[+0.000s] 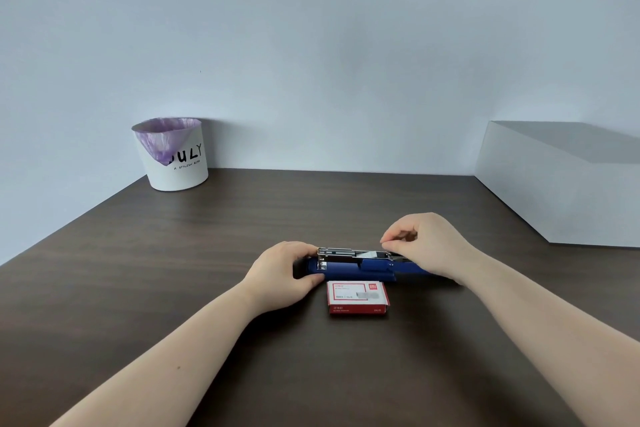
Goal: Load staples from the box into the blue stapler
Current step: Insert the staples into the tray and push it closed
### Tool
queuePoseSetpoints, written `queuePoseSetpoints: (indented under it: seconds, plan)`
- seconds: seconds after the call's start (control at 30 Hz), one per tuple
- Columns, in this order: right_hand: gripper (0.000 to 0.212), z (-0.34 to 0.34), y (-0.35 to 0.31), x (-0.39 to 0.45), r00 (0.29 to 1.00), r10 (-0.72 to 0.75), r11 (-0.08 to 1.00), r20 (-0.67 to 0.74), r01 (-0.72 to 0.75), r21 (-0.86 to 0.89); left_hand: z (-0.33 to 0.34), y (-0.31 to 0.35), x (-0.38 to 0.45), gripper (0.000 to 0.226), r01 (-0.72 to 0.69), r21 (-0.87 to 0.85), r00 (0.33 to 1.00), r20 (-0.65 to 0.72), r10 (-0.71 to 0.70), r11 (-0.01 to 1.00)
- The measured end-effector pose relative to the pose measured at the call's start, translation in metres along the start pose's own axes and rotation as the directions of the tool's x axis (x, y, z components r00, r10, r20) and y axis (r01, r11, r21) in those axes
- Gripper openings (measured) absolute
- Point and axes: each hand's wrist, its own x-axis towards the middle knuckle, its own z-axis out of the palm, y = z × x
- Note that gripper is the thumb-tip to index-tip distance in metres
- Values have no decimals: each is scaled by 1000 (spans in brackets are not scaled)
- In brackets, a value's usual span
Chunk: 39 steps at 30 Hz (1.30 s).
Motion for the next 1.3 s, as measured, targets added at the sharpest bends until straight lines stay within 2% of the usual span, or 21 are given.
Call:
queuePoseSetpoints:
  seconds: [0.27,1.0,1.2,1.3]
  plan:
    - [13,5,-10,-1,994,-58,994,90,66,-87,0,-1,-1,33,1,-3,1000,4,-1,1000]
    - [24,31,-52,8,978,-116,978,175,143,-150,0,-2,0,30,-7,-19,1000,8,8,1000]
    - [17,25,-42,4,991,-126,975,45,133,-177,-1,-1,0,32,2,-25,1000,7,-2,1000]
    - [16,15,-29,3,992,-113,966,61,124,-226,-1,-1,-1,31,4,-30,1000,3,-4,1000]
